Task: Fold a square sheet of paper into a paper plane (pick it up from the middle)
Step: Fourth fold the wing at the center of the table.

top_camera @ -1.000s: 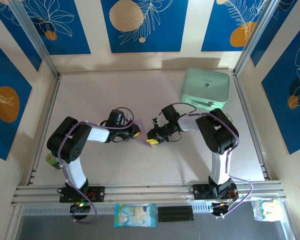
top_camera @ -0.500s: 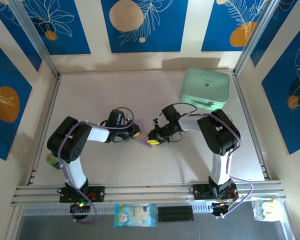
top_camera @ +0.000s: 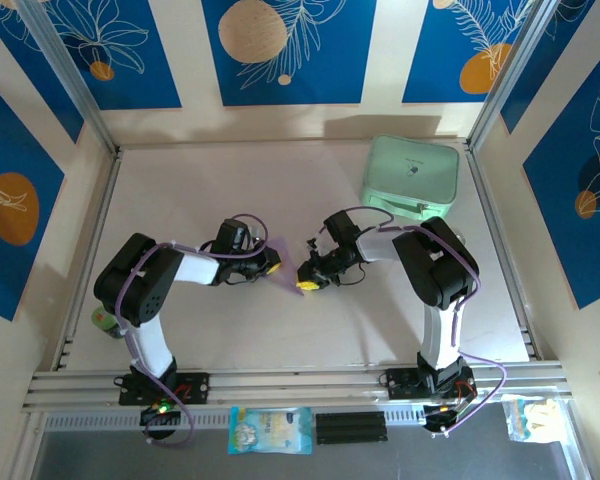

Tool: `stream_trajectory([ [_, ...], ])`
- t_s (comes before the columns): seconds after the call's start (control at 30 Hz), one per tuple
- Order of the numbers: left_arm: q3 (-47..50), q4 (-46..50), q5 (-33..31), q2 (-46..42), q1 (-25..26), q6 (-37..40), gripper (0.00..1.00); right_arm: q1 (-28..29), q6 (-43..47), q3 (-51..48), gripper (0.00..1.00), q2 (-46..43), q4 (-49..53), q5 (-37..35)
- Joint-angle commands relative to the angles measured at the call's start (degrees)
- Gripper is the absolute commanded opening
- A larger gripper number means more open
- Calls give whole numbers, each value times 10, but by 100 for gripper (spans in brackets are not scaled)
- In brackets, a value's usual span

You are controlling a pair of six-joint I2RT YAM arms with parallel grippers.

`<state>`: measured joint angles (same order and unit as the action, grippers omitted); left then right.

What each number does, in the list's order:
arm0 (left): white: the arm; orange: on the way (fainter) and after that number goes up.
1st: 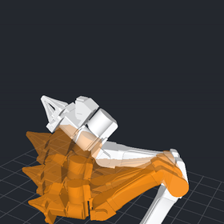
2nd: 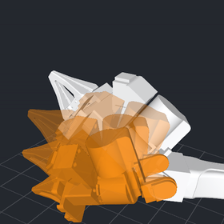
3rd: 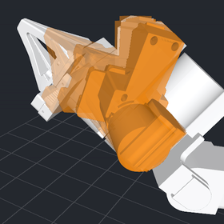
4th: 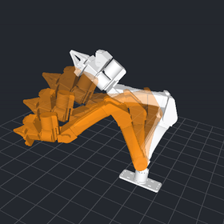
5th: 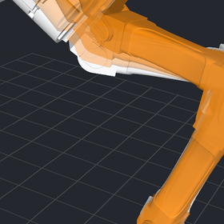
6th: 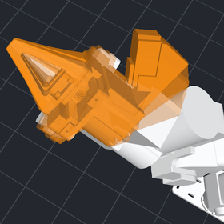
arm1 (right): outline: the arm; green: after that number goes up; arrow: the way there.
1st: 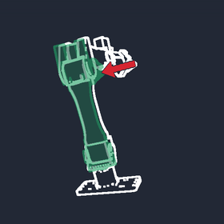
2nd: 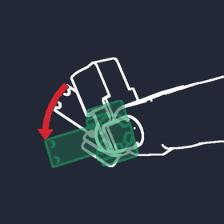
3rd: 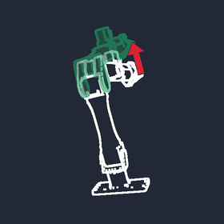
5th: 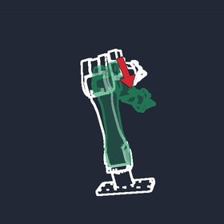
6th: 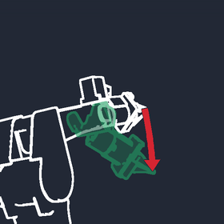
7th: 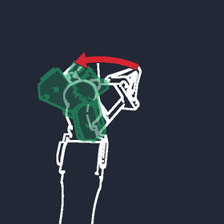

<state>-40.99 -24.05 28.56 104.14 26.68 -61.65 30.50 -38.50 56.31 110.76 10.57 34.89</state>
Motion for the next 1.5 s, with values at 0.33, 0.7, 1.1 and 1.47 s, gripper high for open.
stream_trajectory([
  [0.33,-1,12,9,7,-6,5,11,8,22,6,25,-106,60,-86],
  [0.7,-1,10,17,11,-6,3,12,55,13,60,18,-48,58,-104],
  [1.1,-2,-5,30,10,-6,0,15,58,7,52,17,-19,54,-112],
  [1.47,-5,-30,46,14,-6,-12,19,57,5,43,17,-7,53,-110],
])
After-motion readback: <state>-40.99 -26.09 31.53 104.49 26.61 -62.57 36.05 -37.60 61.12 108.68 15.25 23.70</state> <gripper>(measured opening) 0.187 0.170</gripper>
